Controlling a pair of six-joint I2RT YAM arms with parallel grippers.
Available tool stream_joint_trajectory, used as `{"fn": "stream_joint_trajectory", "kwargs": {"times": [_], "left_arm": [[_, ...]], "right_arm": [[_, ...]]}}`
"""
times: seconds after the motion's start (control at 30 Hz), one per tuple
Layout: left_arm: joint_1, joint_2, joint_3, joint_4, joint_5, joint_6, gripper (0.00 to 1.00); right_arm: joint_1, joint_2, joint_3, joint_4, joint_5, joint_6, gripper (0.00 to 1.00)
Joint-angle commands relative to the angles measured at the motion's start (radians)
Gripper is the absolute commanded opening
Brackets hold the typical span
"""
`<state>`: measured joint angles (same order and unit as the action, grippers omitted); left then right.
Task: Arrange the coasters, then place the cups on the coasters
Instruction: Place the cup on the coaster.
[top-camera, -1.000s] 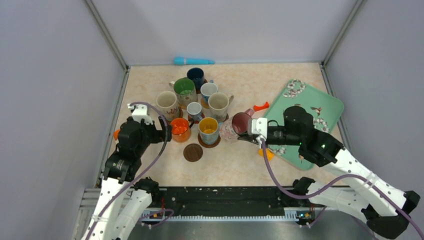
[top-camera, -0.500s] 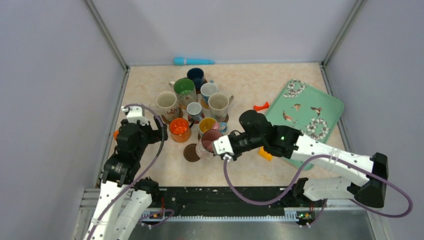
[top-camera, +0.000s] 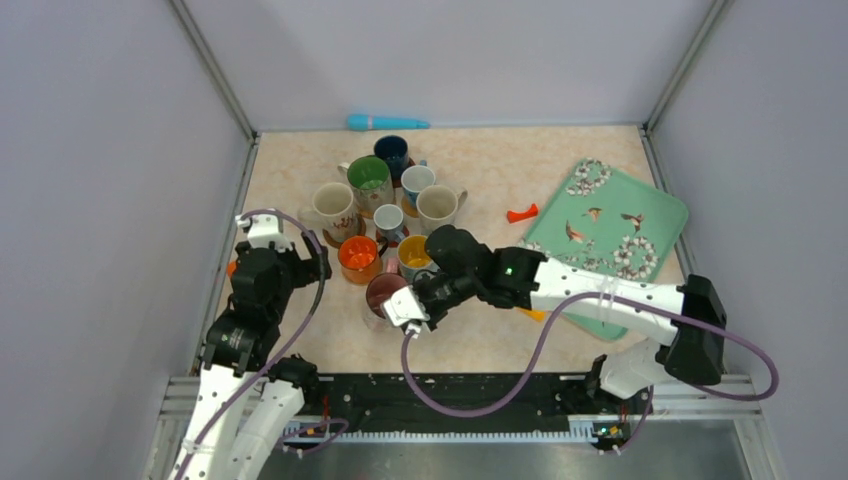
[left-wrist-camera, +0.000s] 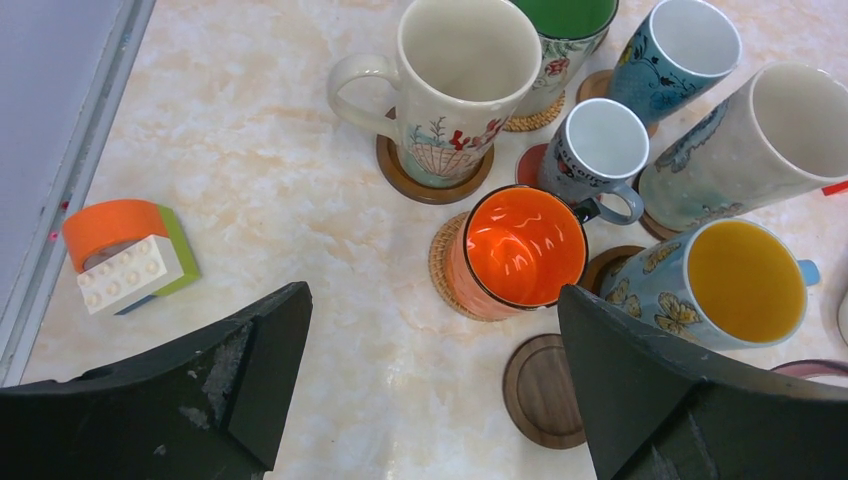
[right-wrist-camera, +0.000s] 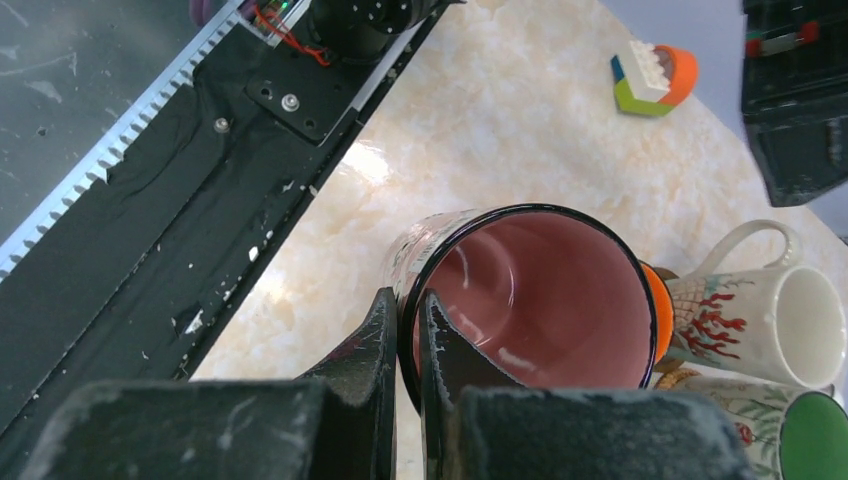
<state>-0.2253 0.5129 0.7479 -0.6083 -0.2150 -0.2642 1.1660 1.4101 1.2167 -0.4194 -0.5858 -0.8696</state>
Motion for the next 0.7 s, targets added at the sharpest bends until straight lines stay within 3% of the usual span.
{"fn": "stream_joint_trajectory", "kwargs": {"times": [0.0,0.67], "left_arm": [[-0.003,-0.016,0.031,0.016,-0.042,-0.015,0.99],[-0.003,-0.016,0.034,0.000,-0.103,-0.031,0.99]], "right_arm": [[0.015,0.031,0.101,0.105,-0.061,-0.087,0.00],[0.005,0.243,0.230,-0.005,-0.020,-0.188,0.00]]}}
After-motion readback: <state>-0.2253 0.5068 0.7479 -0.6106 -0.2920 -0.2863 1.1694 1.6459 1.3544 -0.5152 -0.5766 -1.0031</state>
